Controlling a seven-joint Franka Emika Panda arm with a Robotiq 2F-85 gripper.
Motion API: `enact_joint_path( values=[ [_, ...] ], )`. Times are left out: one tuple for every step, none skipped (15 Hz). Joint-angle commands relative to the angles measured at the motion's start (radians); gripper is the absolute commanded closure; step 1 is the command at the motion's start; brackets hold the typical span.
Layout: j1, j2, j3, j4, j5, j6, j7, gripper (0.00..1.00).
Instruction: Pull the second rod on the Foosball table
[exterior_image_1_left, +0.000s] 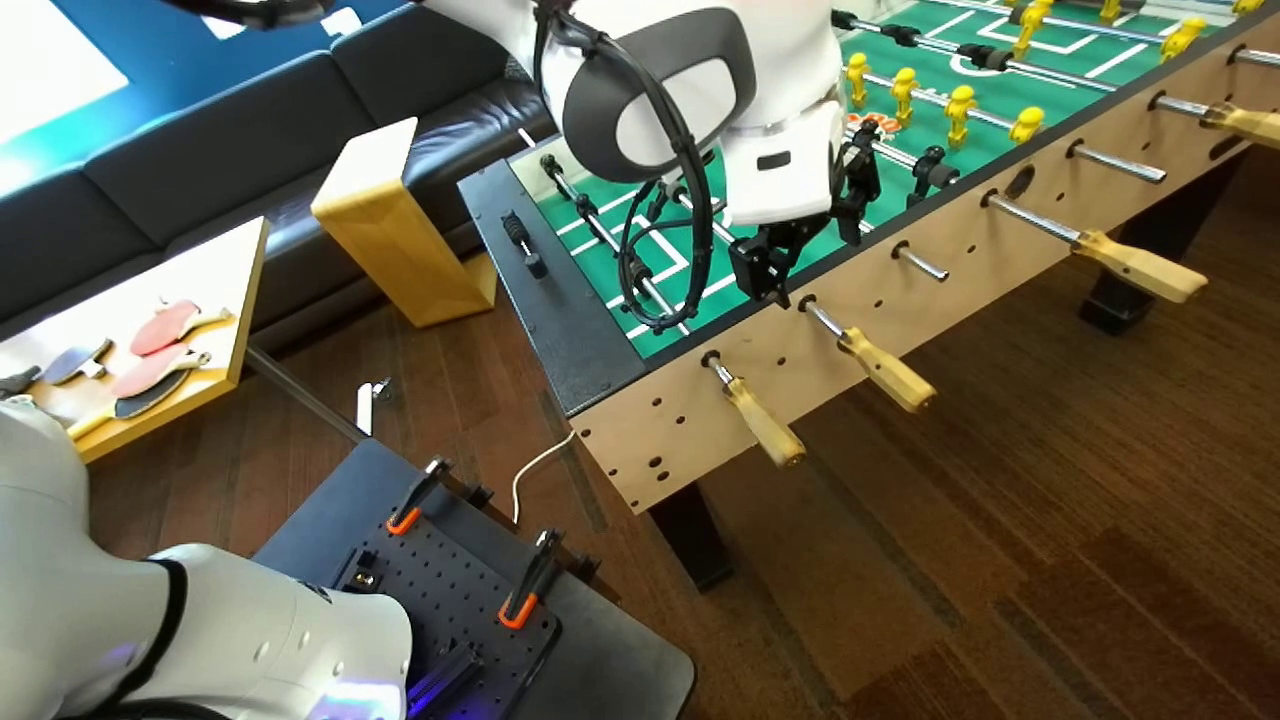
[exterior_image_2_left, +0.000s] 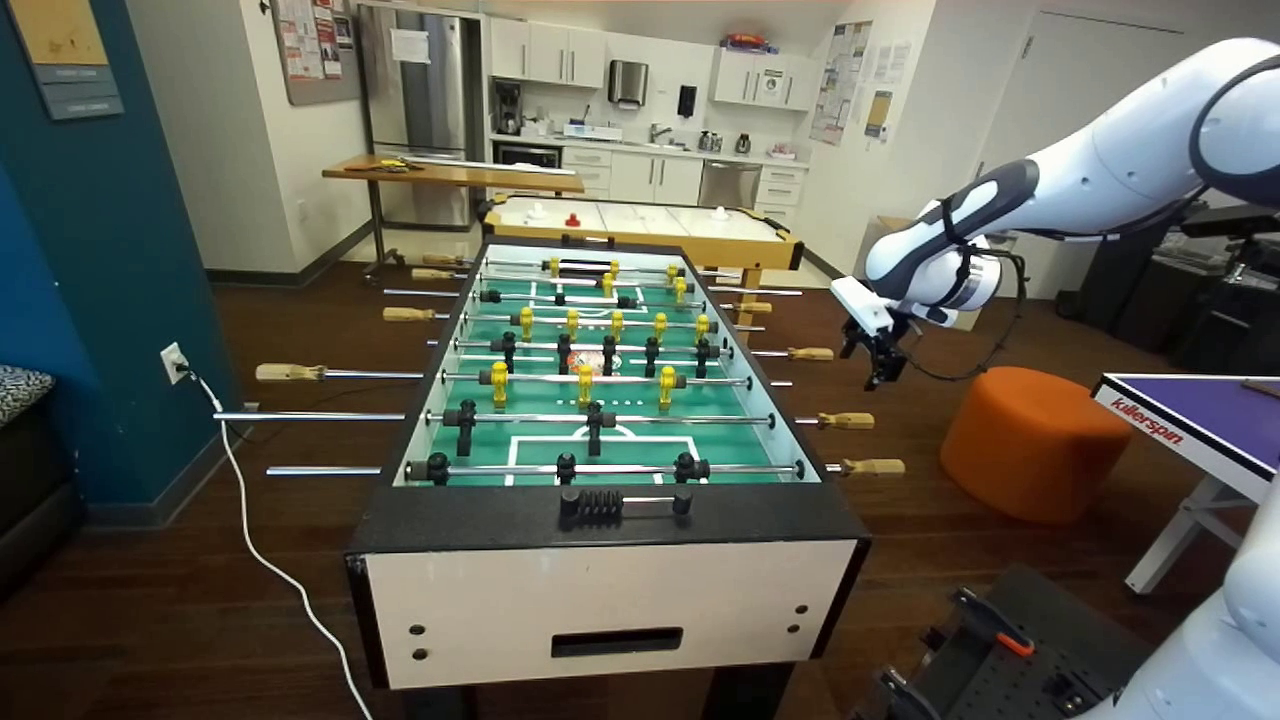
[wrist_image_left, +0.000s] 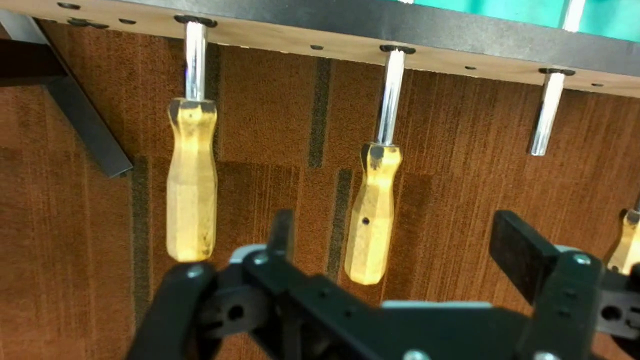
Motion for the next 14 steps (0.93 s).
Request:
enact_joint_path(
  values=[
    [0.013,0.002,-0.017,0.004,0.007,-0.005,-0.007,0.0],
    [0.013,0.002,-0.018,0.004,0.007,-0.005,-0.007,0.0],
    [0.013,0.002,-0.018,0.004,0.007,-0.005,-0.007,0.0],
    [0.013,0.002,-0.018,0.004,0.007,-0.005,-0.007,0.0],
    [0.012,0.013,-0.017,0.012,0.012,-0.008,-0.002,0.0],
    [0.011,0.027,-0.016,0.021,0.017,-0.008,0.002,0.0],
    [0.005,0.042,-0.013,0.03,0.029,-0.009,-0.006,0.0],
    [0.001,0.059,-0.015,0.042,0.031,-0.021,-0.003,0.0],
    [0.0,0.075,-0.019,0.051,0.029,-0.023,0.002,0.0],
    [-0.001,0.101,-0.022,0.067,0.029,-0.024,0.008,0.0],
    [-0.004,0.122,-0.023,0.081,0.033,-0.024,0.007,0.0],
    [-0.005,0.148,-0.027,0.097,0.032,-0.016,0.01,0.0],
    [-0.007,0.173,-0.03,0.114,0.035,-0.013,0.011,0.0],
    [-0.007,0.2,-0.033,0.134,0.038,-0.011,0.016,0.0]
  ],
)
